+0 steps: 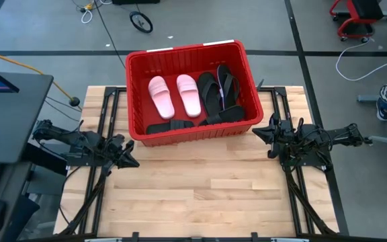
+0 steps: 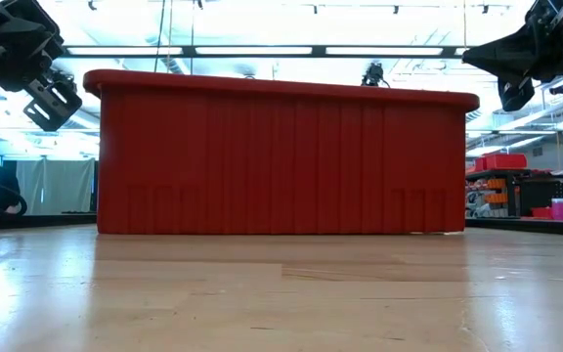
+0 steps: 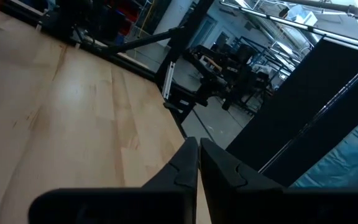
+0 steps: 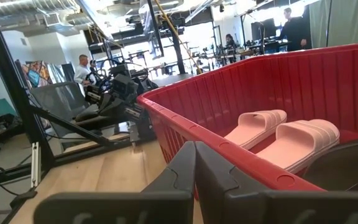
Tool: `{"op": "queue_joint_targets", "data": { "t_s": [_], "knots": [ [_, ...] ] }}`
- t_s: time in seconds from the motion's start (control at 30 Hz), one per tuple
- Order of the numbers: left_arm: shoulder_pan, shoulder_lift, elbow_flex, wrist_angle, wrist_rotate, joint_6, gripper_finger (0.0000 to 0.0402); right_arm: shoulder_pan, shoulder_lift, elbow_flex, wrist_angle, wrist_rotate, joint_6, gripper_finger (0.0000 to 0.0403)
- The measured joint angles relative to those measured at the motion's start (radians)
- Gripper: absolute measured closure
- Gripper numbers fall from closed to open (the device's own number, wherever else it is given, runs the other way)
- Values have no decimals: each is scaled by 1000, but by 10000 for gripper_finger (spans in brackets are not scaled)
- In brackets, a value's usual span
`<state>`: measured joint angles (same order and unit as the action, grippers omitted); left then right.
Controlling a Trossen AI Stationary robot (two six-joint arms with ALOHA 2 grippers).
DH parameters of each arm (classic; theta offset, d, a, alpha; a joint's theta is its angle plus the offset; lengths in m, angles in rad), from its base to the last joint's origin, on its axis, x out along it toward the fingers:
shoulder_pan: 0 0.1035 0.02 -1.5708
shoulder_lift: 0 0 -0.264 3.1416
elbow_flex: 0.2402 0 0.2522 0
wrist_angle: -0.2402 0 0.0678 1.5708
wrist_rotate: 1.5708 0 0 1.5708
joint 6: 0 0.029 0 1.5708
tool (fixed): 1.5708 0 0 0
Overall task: Pick and place slides into bin
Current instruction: Return to Home Position
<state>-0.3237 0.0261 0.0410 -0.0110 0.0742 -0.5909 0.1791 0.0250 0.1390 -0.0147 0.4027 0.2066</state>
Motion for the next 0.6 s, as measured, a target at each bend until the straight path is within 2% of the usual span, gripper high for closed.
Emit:
{"op": "queue_joint_targets", "data": {
  "t_s": [0.1, 0.23, 0.33, 0.43, 0.6],
  "knots": [
    [0, 0, 0, 0, 0, 8, 375, 0, 0, 0, 0, 0, 0, 389],
    [0, 0, 0, -2, 0, 222, 369, 0, 0, 0, 0, 0, 0, 389],
    [0, 0, 0, -14, 4, 311, 367, 0, 0, 0, 0, 0, 0, 388],
    [-1, 0, 0, -11, 8, 306, 365, 0, 0, 0, 0, 0, 0, 386],
    [0, 0, 0, 1, 2, 214, 370, 0, 0, 0, 0, 0, 0, 388]
  ]
}}
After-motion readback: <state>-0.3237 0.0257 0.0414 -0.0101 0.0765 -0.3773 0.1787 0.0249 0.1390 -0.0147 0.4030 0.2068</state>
